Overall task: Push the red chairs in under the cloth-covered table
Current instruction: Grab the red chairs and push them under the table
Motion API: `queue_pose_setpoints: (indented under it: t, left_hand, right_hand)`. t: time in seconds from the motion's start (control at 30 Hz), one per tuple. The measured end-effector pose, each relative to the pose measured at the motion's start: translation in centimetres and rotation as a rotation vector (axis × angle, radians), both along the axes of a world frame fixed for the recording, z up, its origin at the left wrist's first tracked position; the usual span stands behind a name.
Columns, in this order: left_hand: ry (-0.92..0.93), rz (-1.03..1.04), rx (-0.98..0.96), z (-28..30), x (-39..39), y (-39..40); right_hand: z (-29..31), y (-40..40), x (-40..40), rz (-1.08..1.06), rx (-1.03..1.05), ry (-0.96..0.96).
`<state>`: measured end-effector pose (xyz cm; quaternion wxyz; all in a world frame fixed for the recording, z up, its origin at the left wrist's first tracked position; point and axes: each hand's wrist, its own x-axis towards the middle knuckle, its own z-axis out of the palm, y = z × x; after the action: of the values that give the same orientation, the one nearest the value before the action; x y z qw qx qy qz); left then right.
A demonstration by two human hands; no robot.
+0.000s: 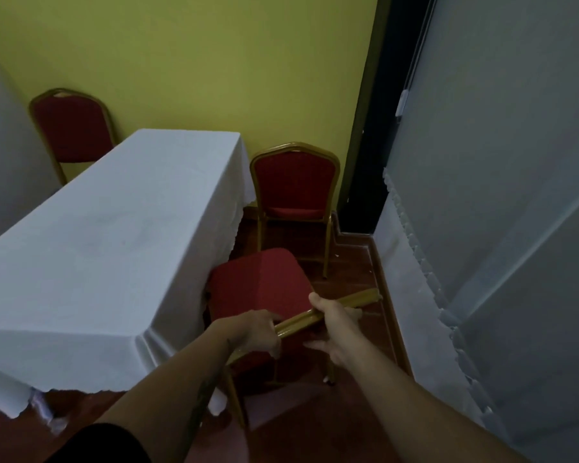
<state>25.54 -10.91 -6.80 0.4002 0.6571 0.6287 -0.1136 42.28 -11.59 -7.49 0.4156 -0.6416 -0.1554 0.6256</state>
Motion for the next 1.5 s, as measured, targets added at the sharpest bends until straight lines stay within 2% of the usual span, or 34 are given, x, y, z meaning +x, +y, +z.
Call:
queue_pose_setpoints:
  t: [0.13,0.27,0.47,0.67,0.97,1.13,1.5]
  left_hand:
    - [-0.062,0.052,0.041,-0.2,-1.5,-0.6]
    - [0.002,0.123,0.078,0.3,-1.1,-1.0]
    - [0.108,0.170,0.115,1.4,1.1,0.5]
    - [0.195,0.269,0.060,2.0,5.0,2.4]
    - [0.195,0.416,0.073,2.1,11.0,6.3]
    - [0.201,0.425,0.051,2.1,11.9,9.3]
    - [0.167,0.361,0.040,1.8,11.2,14.8]
  right_hand:
    - [0.2,1.4,-1.0,0.005,0.046,-0.099]
    - [-0.2,2.7,-1.6,0.029,0.063,-0.129]
    - [-1.1,6.8,0.6,0.219,0.112,-0.153]
    - [-2.0,11.5,3.3,0.455,0.143,-0.168]
    - [-1.7,19.6,7.4,0.722,0.159,-0.204]
    - [-1.3,23.3,7.8,0.822,0.170,-0.227]
    - [-0.9,29.3,6.4,0.868,0.140,-0.281]
